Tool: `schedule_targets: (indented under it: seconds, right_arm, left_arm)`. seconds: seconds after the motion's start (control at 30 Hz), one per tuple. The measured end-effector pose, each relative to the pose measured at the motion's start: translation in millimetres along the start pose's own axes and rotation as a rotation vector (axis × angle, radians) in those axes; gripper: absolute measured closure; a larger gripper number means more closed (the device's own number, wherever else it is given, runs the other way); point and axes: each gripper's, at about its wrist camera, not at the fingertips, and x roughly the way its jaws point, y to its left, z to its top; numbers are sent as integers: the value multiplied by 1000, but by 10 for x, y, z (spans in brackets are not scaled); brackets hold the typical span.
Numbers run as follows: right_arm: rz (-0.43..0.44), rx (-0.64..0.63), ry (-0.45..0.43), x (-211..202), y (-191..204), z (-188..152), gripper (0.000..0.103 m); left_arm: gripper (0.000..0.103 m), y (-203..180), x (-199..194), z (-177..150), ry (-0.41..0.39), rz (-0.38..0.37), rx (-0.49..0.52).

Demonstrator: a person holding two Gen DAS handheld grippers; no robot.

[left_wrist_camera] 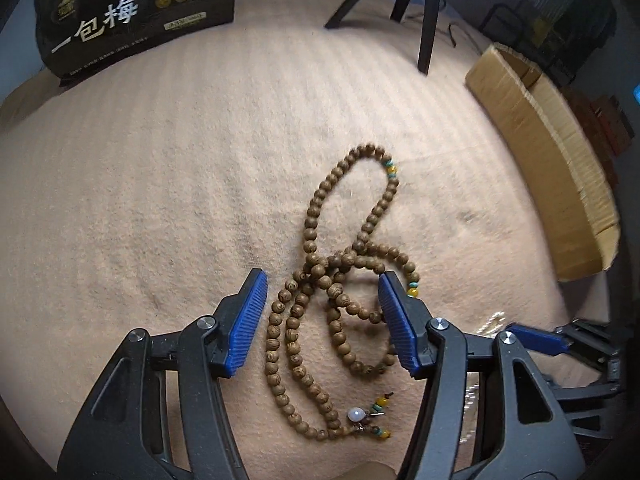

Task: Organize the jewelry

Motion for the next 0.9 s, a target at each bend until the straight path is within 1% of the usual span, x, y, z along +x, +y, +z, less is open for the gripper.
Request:
schedule_targets:
  seconds: [0.1,0.2,0.3,0.37,0.47,0.53,0.57,0.67,0.77,0.9]
  right_arm:
    - [-5,5,1,8,5,7,64]
    - [-20,0,0,25,36,20,64]
    - [-64,-31,-7,48,114,14,66]
    - [-93,-59,-11,60,166,10,69]
    - [-134,-109,-24,73,234,-12,74]
    - [-147,-132,-35,69,249,-28,83]
    - [-146,-137,-38,64,246,-34,89]
    - [-135,-143,-40,44,209,-32,97]
    - [-116,-142,-41,14,176,-28,100]
    - [-89,-132,-53,-72,129,-18,100]
  left_arm:
    - [48,-70,44,-13,-8,52,47]
    - [53,-80,50,-20,-24,71,62]
    - [64,-62,42,-17,-33,85,70]
    - [73,-39,34,-26,-37,87,66]
    - [81,-7,38,-27,-45,92,70]
    - [88,10,30,-36,-49,99,75]
    - [88,25,24,-39,-50,94,71]
    - [92,58,2,-52,-50,78,56]
    - [92,76,-27,-68,-52,66,42]
    - [92,112,-107,-85,-58,31,10]
